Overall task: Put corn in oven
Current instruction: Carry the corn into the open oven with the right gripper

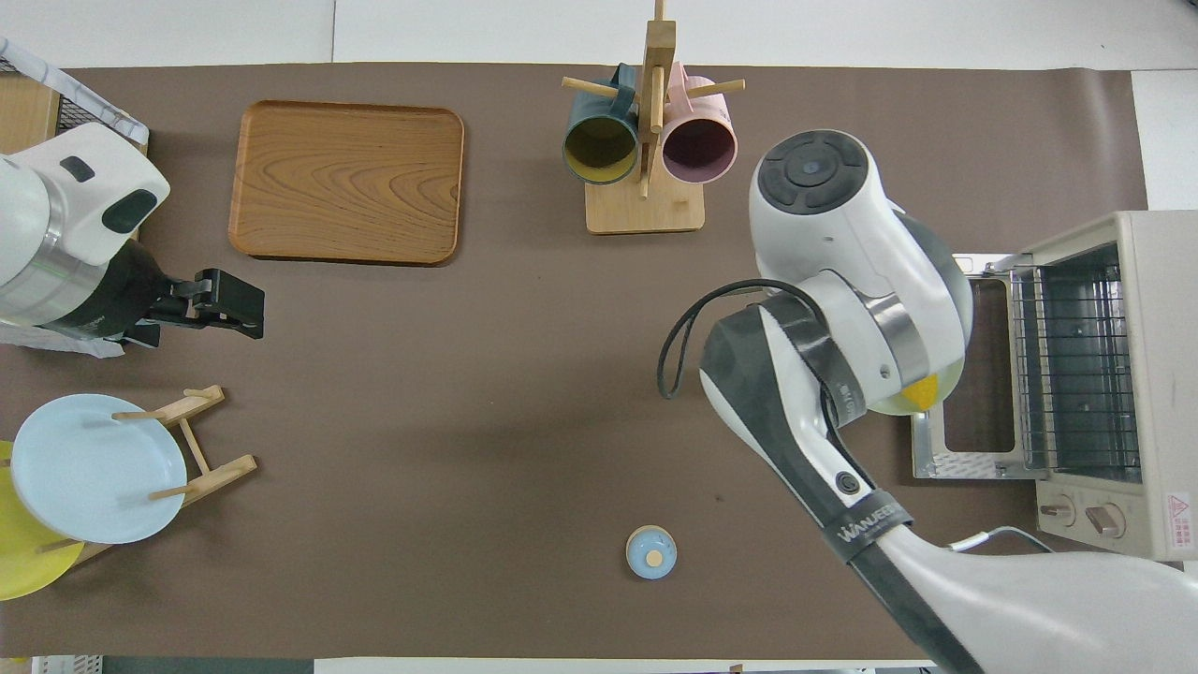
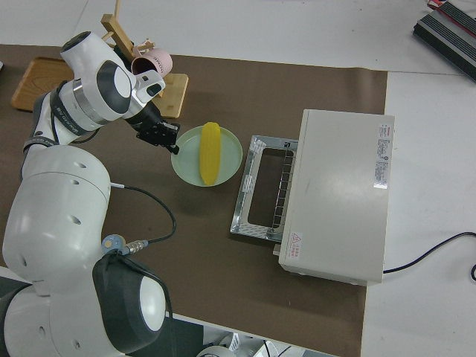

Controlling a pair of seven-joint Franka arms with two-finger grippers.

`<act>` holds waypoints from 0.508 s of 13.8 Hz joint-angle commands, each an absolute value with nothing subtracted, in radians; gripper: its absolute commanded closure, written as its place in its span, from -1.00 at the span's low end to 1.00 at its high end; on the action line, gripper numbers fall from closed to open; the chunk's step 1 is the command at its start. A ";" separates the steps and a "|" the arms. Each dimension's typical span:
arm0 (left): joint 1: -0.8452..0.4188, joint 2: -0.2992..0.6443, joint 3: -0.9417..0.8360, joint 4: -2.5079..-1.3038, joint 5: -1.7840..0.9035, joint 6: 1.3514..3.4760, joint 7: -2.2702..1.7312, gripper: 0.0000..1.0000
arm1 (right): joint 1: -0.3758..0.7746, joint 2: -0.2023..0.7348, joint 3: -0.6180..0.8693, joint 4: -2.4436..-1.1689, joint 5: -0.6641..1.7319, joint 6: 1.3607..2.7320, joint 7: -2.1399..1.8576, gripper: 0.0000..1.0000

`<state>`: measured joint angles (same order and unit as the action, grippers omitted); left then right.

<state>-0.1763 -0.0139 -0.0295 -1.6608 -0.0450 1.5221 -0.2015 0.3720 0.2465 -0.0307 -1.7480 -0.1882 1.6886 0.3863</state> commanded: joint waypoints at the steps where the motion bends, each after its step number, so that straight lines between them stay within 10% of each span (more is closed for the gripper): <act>1: -0.176 -0.026 -0.028 -1.674 -0.057 1.526 -0.189 -1.00 | 0.309 0.155 -0.020 -1.882 -0.244 1.703 0.327 1.00; 7: -0.176 -0.028 -0.028 -1.674 -0.057 1.520 -0.195 -1.00 | 0.080 0.133 -0.018 -1.930 -0.288 1.720 0.048 1.00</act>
